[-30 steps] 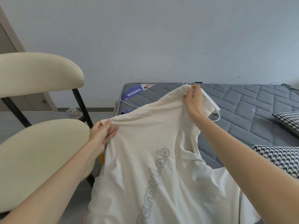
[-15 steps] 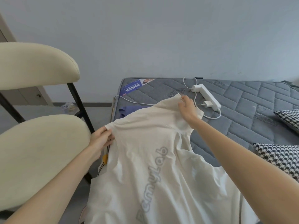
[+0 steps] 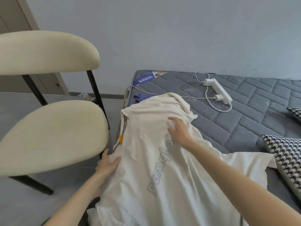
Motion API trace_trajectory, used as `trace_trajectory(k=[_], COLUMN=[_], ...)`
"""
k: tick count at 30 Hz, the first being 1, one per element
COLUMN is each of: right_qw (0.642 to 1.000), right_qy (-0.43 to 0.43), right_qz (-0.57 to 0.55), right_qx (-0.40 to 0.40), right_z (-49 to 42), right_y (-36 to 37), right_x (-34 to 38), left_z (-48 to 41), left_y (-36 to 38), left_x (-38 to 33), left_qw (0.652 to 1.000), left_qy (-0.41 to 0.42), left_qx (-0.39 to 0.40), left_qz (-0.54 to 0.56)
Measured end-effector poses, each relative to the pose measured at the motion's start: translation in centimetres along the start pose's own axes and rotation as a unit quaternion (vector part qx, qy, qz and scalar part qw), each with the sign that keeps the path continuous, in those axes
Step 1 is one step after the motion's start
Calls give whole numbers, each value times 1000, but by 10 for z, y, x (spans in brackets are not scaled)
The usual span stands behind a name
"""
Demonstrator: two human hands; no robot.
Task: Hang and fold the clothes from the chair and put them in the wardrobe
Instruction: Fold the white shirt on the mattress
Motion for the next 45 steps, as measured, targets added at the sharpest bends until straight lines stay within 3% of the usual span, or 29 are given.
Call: trace_trajectory(k=[3, 9, 12, 16, 20, 23, 26, 31, 38, 41, 45], right_qw=[998, 979, 955, 931, 943, 956, 943, 918, 905, 880, 821], right_qy=[-19, -99, -108, -59, -49, -89, -144, -196, -179, -184, -244], right_qz=[43, 131, 197, 242, 223, 177, 161, 161, 164, 199, 314], right_qx=[44, 123, 196, 266, 243, 216, 252, 303, 350, 389, 409], right_z=[24, 72, 92, 111, 117, 131, 157, 191, 211, 223, 243], right_y=[41, 102, 134, 166, 166, 165, 179, 206, 217, 227, 242], right_x=[-1, 8, 5, -15, -9, 14, 37, 59, 68, 73, 74], left_z=[5, 34, 40, 39, 53, 77, 93, 113, 133, 135, 135], left_y=[5, -29, -52, -54, -26, -5, 3, -16, -45, -53, -56], left_x=[35, 27, 37, 53, 69, 88, 105, 117, 128, 131, 141], left_qw=[997, 979, 973, 982, 991, 991, 985, 995, 998, 997, 998], left_qy=[-21, 57, 61, 40, -42, -101, -115, -40, 52, 71, 50], left_qx=[-26, -195, -223, -185, -75, 35, 92, 55, 17, 2, -1], left_qz=[70, 35, -2, 22, 102, 76, 93, 76, 35, 4, -24])
Point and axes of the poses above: each hand's wrist, its own z-axis away from the middle knuckle, its own y-axis out of the palm, x = y × z, the point moved 9 cm from there along -z, towards the middle knuckle, and after that the axes turned 8 degrees about x, right-handed, at the moved point
